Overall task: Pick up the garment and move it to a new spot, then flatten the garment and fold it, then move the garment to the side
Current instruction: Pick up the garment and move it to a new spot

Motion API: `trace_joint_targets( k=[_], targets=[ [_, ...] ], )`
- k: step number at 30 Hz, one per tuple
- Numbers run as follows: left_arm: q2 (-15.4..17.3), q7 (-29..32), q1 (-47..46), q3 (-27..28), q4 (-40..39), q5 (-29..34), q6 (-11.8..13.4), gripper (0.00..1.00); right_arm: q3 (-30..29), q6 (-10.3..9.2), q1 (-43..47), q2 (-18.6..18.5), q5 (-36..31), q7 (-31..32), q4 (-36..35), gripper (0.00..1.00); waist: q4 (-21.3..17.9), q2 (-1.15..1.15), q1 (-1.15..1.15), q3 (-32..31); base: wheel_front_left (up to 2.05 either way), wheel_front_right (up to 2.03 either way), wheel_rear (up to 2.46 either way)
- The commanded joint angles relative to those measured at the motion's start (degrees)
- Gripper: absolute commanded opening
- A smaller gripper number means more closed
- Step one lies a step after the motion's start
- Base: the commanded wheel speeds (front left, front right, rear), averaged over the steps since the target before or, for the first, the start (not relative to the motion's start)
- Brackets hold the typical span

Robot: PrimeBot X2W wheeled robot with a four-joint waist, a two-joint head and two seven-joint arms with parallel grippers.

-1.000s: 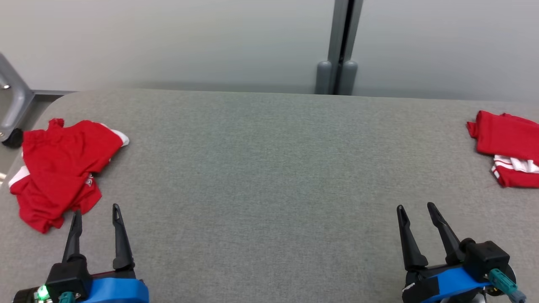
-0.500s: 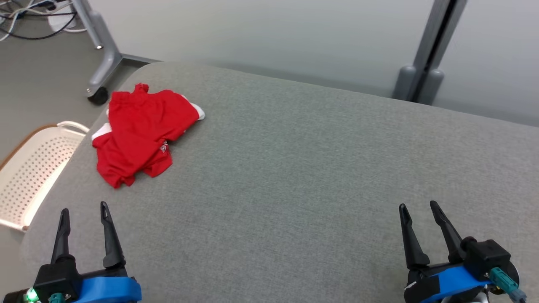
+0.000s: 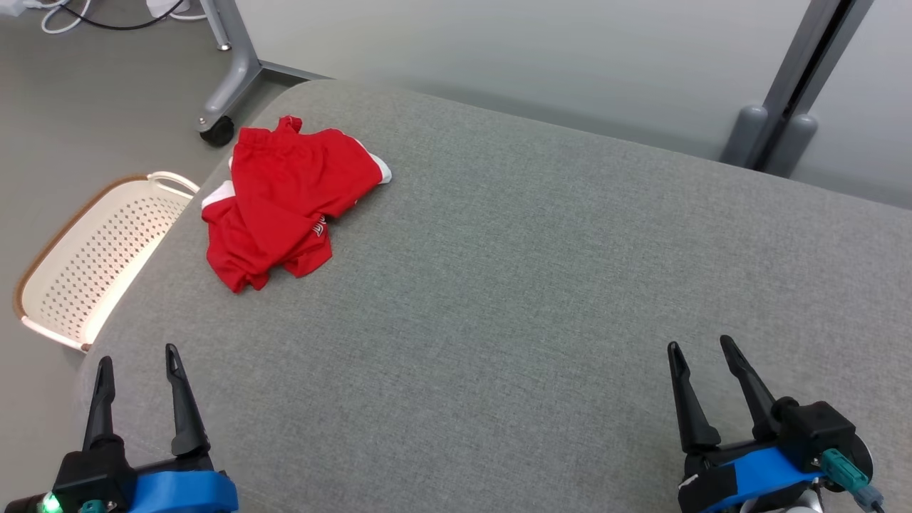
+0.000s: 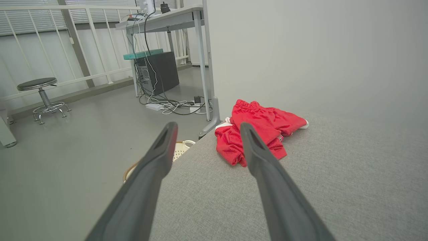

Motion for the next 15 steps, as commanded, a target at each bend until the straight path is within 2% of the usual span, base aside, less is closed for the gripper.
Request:
trace_joint_targets(
  k=[1,9,15],
  targets=[
    [0.03,-0.01,-0.23,0.42,-0.01,-0.57,0.07,1.00,-0.03,0.01,-0.74,-0.15,-0.39,-0.18,-0.19,1.00,-0.57,0.00,0.00,0.26,0.00,0.00,0.00],
    [1.67,-0.01,-7.24,1.61,1.31,-1.73,-1.34,1.00,-0.36,0.01,-2.06,-1.71,-1.44,-0.18,-1.62,1.00,-3.81,0.00,0.00,3.57,0.00,0.00,0.00],
    [5.48,-0.01,-18.92,4.90,4.50,-3.62,-2.51,1.00,-1.15,0.01,-4.43,-4.61,-2.28,0.36,-5.08,1.00,-8.42,0.00,0.00,9.46,0.00,0.00,0.00]
  ],
)
